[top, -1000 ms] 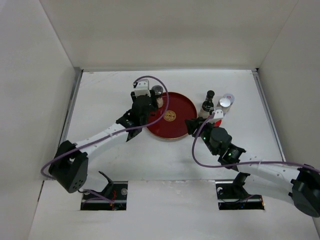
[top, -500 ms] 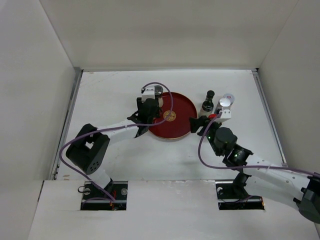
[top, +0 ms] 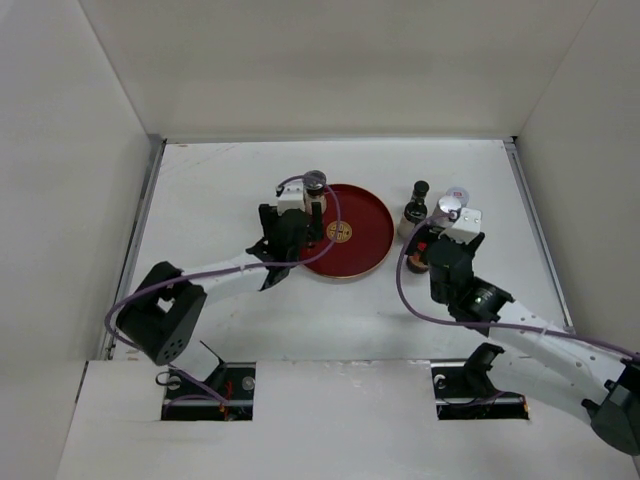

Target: Organize the condiment bottles

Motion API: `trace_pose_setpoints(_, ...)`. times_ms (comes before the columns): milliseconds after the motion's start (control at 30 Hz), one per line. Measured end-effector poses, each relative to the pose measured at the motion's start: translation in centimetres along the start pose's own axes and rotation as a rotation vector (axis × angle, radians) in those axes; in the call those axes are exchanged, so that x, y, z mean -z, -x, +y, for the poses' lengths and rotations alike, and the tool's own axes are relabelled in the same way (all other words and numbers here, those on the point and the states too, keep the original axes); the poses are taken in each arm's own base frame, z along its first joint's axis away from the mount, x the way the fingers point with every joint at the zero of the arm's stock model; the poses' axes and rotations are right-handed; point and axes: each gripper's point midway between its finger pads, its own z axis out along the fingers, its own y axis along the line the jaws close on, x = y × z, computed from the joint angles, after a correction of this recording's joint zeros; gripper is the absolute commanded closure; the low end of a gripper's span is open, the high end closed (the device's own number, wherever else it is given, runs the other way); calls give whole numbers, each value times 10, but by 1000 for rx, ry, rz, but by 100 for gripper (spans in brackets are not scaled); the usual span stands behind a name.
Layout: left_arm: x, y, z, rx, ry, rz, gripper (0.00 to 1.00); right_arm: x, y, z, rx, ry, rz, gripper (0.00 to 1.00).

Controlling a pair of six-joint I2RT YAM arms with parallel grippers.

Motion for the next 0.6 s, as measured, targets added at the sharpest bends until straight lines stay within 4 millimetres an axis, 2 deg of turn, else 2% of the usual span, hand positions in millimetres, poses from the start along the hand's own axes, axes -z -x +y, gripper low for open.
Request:
trace_pose_setpoints(167,32,34,3,91,-52,-121,4,-15,-18,-29,75,-121,54,0)
trace_pose_setpoints(233,45,48,7,147,-73,-182,4,-20,-26,-33,94,-135,83,0)
trace_pose_setpoints(333,61,59,13,214,-97,-249,4,-28,-37,-30,101,-131,124,0)
trace_pose_setpoints(400,66,58,16,240,-106,-270,4,-35,-38,-24,90,-121,134,0)
trace_pose_setpoints(600,64,37,27,262,-91,-254,4,-51,-40,-16,39,-104,149,0)
